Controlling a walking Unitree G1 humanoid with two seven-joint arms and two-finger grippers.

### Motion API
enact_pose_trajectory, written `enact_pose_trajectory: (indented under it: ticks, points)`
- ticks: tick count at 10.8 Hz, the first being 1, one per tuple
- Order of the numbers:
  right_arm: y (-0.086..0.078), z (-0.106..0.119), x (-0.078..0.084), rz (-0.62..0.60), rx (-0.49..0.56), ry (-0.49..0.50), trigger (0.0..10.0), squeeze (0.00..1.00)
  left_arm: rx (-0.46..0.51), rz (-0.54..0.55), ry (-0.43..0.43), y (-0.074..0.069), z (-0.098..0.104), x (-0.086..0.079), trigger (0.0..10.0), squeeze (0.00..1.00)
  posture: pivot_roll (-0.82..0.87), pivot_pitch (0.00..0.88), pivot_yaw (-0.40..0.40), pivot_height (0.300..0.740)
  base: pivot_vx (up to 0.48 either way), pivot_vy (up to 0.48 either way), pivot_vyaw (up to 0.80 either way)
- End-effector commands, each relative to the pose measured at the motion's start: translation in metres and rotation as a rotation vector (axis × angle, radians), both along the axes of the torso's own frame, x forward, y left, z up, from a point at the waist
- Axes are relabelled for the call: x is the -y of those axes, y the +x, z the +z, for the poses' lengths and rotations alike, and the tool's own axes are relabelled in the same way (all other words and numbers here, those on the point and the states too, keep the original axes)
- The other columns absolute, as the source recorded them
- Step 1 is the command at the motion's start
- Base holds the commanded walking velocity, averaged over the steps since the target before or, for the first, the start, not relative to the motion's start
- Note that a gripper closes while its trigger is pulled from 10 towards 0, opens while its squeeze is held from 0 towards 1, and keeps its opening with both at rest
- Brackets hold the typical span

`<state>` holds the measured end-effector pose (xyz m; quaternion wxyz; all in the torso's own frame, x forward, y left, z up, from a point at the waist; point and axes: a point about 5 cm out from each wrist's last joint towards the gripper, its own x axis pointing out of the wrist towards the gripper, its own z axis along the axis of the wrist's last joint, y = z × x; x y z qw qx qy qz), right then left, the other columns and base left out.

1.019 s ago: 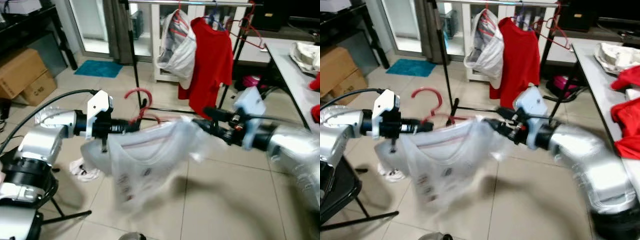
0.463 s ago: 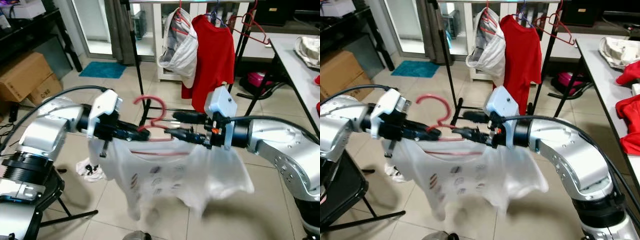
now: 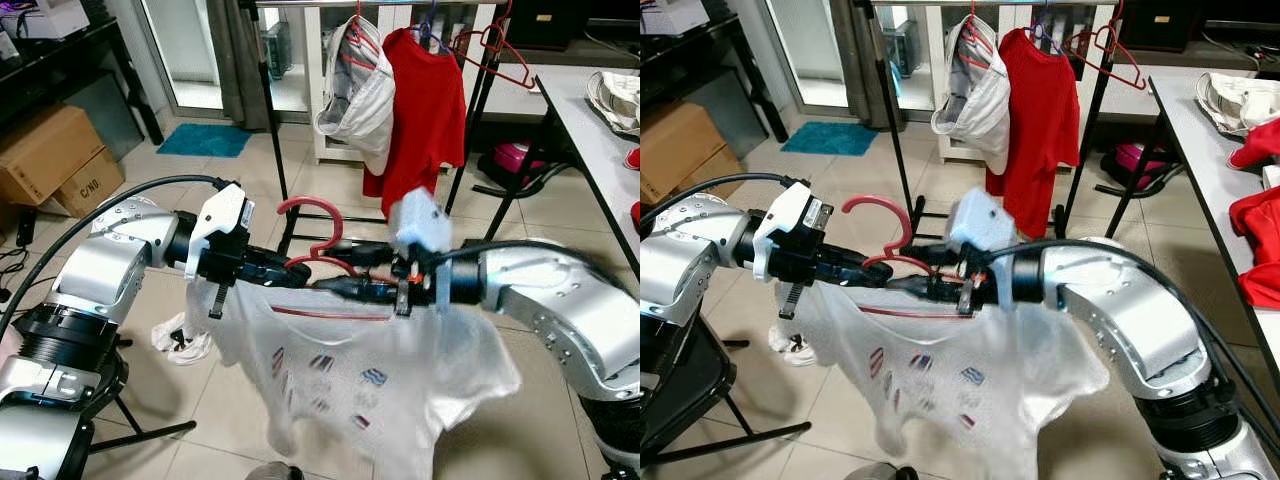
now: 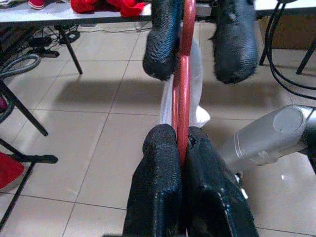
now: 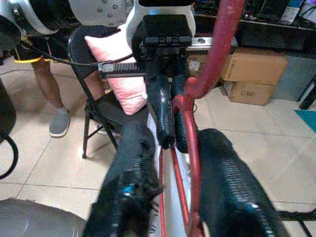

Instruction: Hang hanger

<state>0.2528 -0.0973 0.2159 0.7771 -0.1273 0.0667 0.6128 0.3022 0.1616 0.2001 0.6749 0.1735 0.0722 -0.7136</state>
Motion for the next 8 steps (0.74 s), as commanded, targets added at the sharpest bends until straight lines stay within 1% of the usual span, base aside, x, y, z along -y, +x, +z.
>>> enact_pose_trajectory:
  ticks: [1, 3, 4, 5, 6, 8]
  points:
    - [-0.002, 0.004, -0.009, 0.054, 0.016, -0.001, 0.0, 0.00, 0.031, 0.009, -0.028, 0.000, 0.007, -0.001, 0.0, 0.00, -0.07, 0.000, 0.101, 0.740, 0.000, 0.000, 0.00]
    - [-0.003, 0.001, -0.017, 0.091, 0.010, -0.008, 0.0, 0.00, 0.035, 0.029, -0.055, 0.000, 0.008, 0.000, 0.0, 0.00, -0.07, 0.000, 0.101, 0.740, 0.000, 0.000, 0.00]
    - [-0.003, 0.000, -0.019, 0.104, 0.007, -0.012, 0.0, 0.00, 0.036, 0.036, -0.060, 0.000, 0.008, 0.000, 0.0, 0.00, -0.07, 0.000, 0.101, 0.740, 0.000, 0.000, 0.00]
    - [-0.004, 0.000, -0.019, 0.110, 0.004, -0.016, 0.0, 0.00, 0.042, 0.051, -0.069, 0.001, 0.009, -0.001, 0.0, 0.00, -0.07, 0.000, 0.091, 0.740, 0.000, 0.000, 0.00]
    - [0.000, -0.002, -0.018, 0.085, 0.004, -0.027, 0.0, 0.00, 0.048, 0.074, -0.083, 0.002, 0.010, -0.003, 0.0, 0.00, -0.07, 0.000, 0.099, 0.740, 0.000, 0.000, 0.00]
    - [0.000, -0.002, -0.016, 0.078, -0.006, -0.023, 0.0, 0.00, 0.050, 0.093, -0.094, 0.003, 0.012, -0.005, 0.0, 0.00, -0.07, 0.000, 0.105, 0.740, 0.000, 0.000, 0.00]
